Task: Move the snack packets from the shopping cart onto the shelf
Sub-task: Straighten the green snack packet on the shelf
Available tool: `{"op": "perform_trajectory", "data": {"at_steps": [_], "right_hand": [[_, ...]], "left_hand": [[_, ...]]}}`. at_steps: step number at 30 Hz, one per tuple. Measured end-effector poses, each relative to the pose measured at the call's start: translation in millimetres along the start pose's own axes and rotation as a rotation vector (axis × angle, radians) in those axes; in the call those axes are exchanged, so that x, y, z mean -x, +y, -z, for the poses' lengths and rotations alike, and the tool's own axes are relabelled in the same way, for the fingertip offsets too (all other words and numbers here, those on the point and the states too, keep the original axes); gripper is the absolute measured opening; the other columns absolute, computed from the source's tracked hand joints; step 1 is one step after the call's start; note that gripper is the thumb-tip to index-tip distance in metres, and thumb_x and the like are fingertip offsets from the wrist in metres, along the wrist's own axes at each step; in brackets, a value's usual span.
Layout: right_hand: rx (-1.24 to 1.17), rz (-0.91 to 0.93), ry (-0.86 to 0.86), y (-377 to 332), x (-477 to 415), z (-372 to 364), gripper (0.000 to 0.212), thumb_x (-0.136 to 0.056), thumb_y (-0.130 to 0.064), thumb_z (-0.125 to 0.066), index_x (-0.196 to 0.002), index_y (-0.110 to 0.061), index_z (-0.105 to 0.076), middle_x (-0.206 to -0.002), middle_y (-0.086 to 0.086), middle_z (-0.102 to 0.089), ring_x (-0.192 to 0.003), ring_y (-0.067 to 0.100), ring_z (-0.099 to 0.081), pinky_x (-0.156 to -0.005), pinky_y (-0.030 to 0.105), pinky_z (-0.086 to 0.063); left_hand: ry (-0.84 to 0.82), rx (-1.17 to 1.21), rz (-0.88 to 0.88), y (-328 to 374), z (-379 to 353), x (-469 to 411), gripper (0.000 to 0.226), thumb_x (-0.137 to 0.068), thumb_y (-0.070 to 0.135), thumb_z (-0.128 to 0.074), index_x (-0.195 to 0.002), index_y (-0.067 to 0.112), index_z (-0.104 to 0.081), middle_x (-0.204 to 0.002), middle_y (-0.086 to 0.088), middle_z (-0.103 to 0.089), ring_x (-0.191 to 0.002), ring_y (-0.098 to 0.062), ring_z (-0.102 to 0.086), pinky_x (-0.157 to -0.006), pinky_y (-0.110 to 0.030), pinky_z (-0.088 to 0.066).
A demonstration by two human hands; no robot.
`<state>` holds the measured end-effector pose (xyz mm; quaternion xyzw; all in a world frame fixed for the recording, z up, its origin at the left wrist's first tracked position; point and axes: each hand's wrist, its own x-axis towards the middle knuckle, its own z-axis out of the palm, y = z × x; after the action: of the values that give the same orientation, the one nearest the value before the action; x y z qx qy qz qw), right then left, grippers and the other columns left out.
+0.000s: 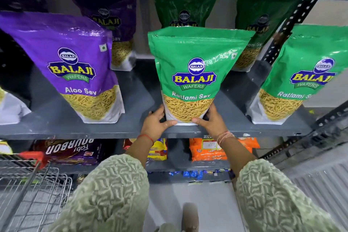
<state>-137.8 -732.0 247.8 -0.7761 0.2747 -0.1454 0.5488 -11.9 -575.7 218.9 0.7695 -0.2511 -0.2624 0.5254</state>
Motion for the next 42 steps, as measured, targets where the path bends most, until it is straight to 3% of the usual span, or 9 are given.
{"op": "perform_trajectory", "data": {"at_steps": [7,16,21,24,27,32,35,38,42], "right_hand": [[0.001,0.008,0.0,6,-1,-3,0.068,-0.071,-0.022,-0.073,-0.128,-0.023,-0.035,-0.12,0.001,-0.055,-0.117,0.026,-0.052,-0.103,0.043,-0.042],[0.013,-0.016,0.013,5,1,-4,0.064,-0.074,-0.017,-0.071,-0.128,-0.016,-0.036,-0.13,0.01,-0.055,-0.116,0.026,-0.053,-0.104,0.046,-0.042],[0.031,0.072,0.02,3,17,3,0.077,-0.066,-0.018,-0.077,-0.13,-0.016,-0.034,-0.126,-0.005,-0.048,-0.12,0.014,-0.046,-0.102,0.035,-0.039],[-0.006,0.056,0.196,18,44,19,0.071,-0.071,-0.02,-0.074,-0.131,-0.012,-0.037,-0.128,-0.005,-0.043,-0.122,0.01,-0.04,-0.103,0.028,-0.034],[0.018,0.014,0.529,45,62,55,0.037,-0.07,-0.023,-0.075,-0.1,-0.011,-0.055,-0.101,0.008,-0.054,-0.1,0.028,-0.054,-0.089,0.04,-0.045],[-0.043,-0.042,0.792,71,68,147,0.036,-0.065,-0.018,-0.079,-0.087,-0.007,-0.052,-0.08,-0.001,-0.043,-0.088,0.031,-0.048,-0.085,0.048,-0.043],[-0.112,-0.096,0.703,84,48,206,0.074,-0.06,-0.017,-0.082,-0.12,-0.002,-0.042,-0.113,0.014,-0.044,-0.107,0.031,-0.046,-0.099,0.055,-0.04],[-0.123,-0.13,0.397,86,26,241,0.097,-0.065,-0.004,-0.077,-0.14,-0.006,-0.015,-0.148,0.015,-0.026,-0.135,0.031,-0.029,-0.112,0.047,-0.029],[0.04,-0.058,0.106,95,11,239,0.098,-0.072,-0.025,-0.073,-0.144,-0.014,-0.008,-0.147,0.006,-0.03,-0.136,0.022,-0.029,-0.109,0.022,-0.03]], "left_hand": [[0.012,-0.159,0.034,-5,-1,2,0.089,-0.059,0.065,-0.056,-0.137,0.031,-0.03,-0.143,0.001,-0.048,-0.137,-0.032,-0.034,-0.112,-0.052,-0.033],[0.026,-0.23,0.016,-11,-2,-6,0.075,-0.07,0.054,-0.06,-0.135,0.024,-0.036,-0.142,-0.004,-0.05,-0.137,-0.032,-0.033,-0.112,-0.052,-0.031],[0.073,-0.203,-0.105,-1,0,2,0.075,-0.074,0.031,-0.07,-0.138,0.016,-0.035,-0.143,-0.004,-0.047,-0.135,-0.026,-0.039,-0.114,-0.036,-0.028],[0.322,-0.086,-0.068,7,-8,38,0.072,-0.076,0.033,-0.069,-0.137,0.012,-0.037,-0.136,-0.008,-0.054,-0.127,-0.024,-0.048,-0.106,-0.034,-0.036],[0.673,-0.411,-0.23,6,-43,74,0.052,-0.077,0.047,-0.053,-0.11,0.006,-0.056,-0.101,-0.021,-0.064,-0.098,-0.038,-0.057,-0.089,-0.04,-0.038],[0.291,-0.299,-0.366,59,-155,70,0.051,-0.077,0.054,-0.051,-0.104,0.01,-0.059,-0.097,-0.013,-0.064,-0.094,-0.015,-0.05,-0.085,-0.029,-0.04],[0.083,-0.183,-0.277,100,-207,34,0.072,-0.071,0.036,-0.072,-0.131,0.009,-0.041,-0.132,-0.011,-0.053,-0.122,-0.019,-0.047,-0.102,-0.027,-0.032],[-0.036,-0.042,-0.106,127,-238,-6,0.095,-0.068,0.012,-0.077,-0.142,0.007,-0.019,-0.137,-0.004,-0.041,-0.126,-0.012,-0.036,-0.09,-0.014,-0.029],[0.015,-0.217,0.006,109,-254,-33,0.07,-0.069,0.024,-0.077,-0.125,0.004,-0.04,-0.129,-0.018,-0.053,-0.121,-0.034,-0.048,-0.094,-0.038,-0.041]]}}
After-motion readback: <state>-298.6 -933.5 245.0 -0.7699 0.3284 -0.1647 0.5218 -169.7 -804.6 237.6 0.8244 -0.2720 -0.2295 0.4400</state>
